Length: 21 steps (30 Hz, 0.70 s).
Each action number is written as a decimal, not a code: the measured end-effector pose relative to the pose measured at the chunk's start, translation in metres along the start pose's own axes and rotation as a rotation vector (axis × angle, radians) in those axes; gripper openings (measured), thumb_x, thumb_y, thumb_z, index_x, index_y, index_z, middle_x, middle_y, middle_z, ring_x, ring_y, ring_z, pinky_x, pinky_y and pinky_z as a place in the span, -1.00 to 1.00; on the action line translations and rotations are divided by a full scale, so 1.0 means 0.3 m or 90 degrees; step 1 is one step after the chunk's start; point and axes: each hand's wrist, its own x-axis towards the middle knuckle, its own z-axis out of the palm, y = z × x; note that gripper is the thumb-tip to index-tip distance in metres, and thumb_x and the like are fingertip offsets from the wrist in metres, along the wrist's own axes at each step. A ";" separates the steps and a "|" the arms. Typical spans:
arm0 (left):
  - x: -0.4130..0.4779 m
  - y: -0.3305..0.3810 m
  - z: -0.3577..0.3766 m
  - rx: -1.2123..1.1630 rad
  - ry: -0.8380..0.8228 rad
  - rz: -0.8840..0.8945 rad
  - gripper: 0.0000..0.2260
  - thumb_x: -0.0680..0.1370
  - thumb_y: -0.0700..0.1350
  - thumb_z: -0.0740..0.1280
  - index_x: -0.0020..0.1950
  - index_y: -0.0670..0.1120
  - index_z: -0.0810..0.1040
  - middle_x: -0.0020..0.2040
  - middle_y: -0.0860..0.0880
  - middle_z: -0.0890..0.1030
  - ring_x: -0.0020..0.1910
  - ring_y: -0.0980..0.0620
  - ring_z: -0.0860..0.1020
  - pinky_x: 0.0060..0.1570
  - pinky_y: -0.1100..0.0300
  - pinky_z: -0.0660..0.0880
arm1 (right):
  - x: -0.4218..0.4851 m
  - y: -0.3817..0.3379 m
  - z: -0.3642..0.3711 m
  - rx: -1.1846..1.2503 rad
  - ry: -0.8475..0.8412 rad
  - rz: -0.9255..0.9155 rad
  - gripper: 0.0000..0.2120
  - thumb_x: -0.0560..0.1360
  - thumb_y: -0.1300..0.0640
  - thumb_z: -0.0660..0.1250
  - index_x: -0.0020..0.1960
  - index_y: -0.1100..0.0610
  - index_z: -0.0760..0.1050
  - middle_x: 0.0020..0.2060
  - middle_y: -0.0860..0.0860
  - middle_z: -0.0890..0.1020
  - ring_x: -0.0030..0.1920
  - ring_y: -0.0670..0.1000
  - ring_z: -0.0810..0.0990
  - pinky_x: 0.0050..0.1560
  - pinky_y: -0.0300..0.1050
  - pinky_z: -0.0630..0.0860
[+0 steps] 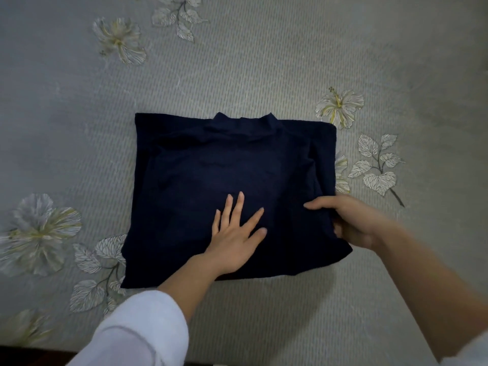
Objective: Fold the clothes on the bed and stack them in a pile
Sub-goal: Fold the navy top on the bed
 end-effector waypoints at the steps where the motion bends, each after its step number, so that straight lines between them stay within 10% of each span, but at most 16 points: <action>1: -0.017 -0.004 -0.040 -0.136 -0.006 -0.006 -0.58 0.62 0.24 -0.09 0.49 0.29 0.11 0.50 0.24 -0.29 0.40 0.29 -0.44 0.36 0.17 -0.37 | -0.009 -0.017 0.048 -0.013 -0.001 -0.025 -0.65 0.39 0.26 0.41 0.17 0.17 0.57 0.21 0.24 0.56 0.05 0.16 0.51 0.17 0.09 0.38; 5: -0.140 -0.060 -0.199 -0.697 0.052 -0.102 -0.67 0.62 0.19 0.02 0.27 0.22 0.47 0.39 0.21 0.39 0.40 0.26 0.29 0.38 0.23 0.17 | -0.030 -0.062 0.285 -0.035 0.063 -0.135 -0.68 0.38 0.30 0.37 0.12 0.19 0.48 -0.18 0.10 0.66 -0.19 0.13 0.60 -0.21 -0.06 0.43; 10: -0.270 -0.197 -0.267 -0.881 0.121 -0.137 -0.57 0.62 0.18 -0.02 0.33 0.08 0.48 0.33 0.04 0.50 0.30 0.13 0.44 0.24 0.15 0.35 | -0.017 -0.041 0.587 -0.151 0.081 -0.230 -0.76 0.42 0.22 0.34 -0.01 0.03 0.35 -0.41 -0.02 0.57 -0.58 -0.08 0.46 -0.62 -0.27 0.32; 17: -0.386 -0.354 -0.289 -0.940 0.175 -0.255 -0.53 0.61 0.23 -0.11 0.34 0.11 0.43 0.39 -0.05 0.42 0.37 -0.03 0.35 0.31 0.01 0.18 | 0.067 0.119 0.833 -0.351 -0.149 -0.212 -0.40 0.54 -0.09 0.27 0.42 -0.35 0.00 -0.24 -0.03 0.61 -0.36 -0.23 0.58 -0.41 -0.35 0.47; 21: -0.399 -0.381 -0.252 -0.822 0.213 -0.269 -0.73 0.58 0.15 0.16 0.25 0.15 0.45 0.23 0.06 0.55 0.11 0.17 0.56 0.07 0.26 0.42 | 0.142 0.115 0.802 -0.345 0.029 -0.229 -0.53 0.54 -0.01 0.27 0.43 0.00 0.32 -0.09 -0.07 0.62 -0.09 -0.10 0.61 -0.07 -0.15 0.55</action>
